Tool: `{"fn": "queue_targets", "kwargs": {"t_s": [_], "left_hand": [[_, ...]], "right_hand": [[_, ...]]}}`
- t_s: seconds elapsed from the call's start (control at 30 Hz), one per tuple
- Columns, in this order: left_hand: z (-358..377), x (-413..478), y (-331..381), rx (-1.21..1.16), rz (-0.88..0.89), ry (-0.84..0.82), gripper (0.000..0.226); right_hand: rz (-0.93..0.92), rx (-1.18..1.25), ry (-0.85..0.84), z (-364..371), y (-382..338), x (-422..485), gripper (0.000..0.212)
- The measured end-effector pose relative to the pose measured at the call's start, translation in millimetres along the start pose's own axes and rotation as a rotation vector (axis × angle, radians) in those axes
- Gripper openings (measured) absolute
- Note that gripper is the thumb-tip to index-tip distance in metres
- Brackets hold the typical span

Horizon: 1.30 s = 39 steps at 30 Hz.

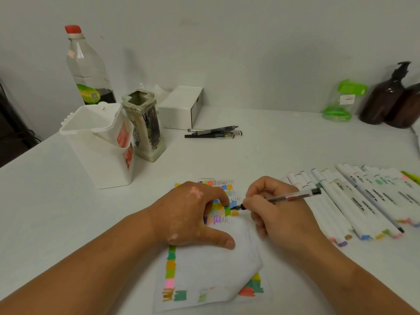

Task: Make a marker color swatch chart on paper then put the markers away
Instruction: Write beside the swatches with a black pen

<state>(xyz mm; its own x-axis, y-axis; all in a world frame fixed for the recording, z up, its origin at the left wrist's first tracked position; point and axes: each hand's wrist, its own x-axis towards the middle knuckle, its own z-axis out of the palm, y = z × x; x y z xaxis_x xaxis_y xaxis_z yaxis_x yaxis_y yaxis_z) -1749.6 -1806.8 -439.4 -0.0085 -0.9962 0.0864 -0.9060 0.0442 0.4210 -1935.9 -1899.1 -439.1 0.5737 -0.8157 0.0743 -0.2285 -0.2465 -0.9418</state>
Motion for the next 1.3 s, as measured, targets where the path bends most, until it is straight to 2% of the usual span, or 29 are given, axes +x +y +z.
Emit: {"fn": "queue_targets", "kwargs": {"t_s": [0.13,0.27,0.37,0.7,1.3], "left_hand": [[0,0,-1,0.015,-0.007,-0.003,0.074],[0,0,-1,0.008,-0.012,-0.004,0.074],[0,-1,0,0.010,-0.018,0.002,0.074],[-1,0,2,-0.001,-0.030,-0.010,0.073],[-1,0,0,0.016,-0.042,-0.011,0.075]], "right_hand": [[0.088,0.143,-0.101,1,-3,-1,0.021],[0.057,-0.078,-0.085,2,2,-1,0.016],[0.049,-0.156,-0.094,3,3,0,0.014],[0.025,-0.187,-0.137,4,7,2,0.011],[0.065,-0.212,-0.076,3,1,0,0.013]]}}
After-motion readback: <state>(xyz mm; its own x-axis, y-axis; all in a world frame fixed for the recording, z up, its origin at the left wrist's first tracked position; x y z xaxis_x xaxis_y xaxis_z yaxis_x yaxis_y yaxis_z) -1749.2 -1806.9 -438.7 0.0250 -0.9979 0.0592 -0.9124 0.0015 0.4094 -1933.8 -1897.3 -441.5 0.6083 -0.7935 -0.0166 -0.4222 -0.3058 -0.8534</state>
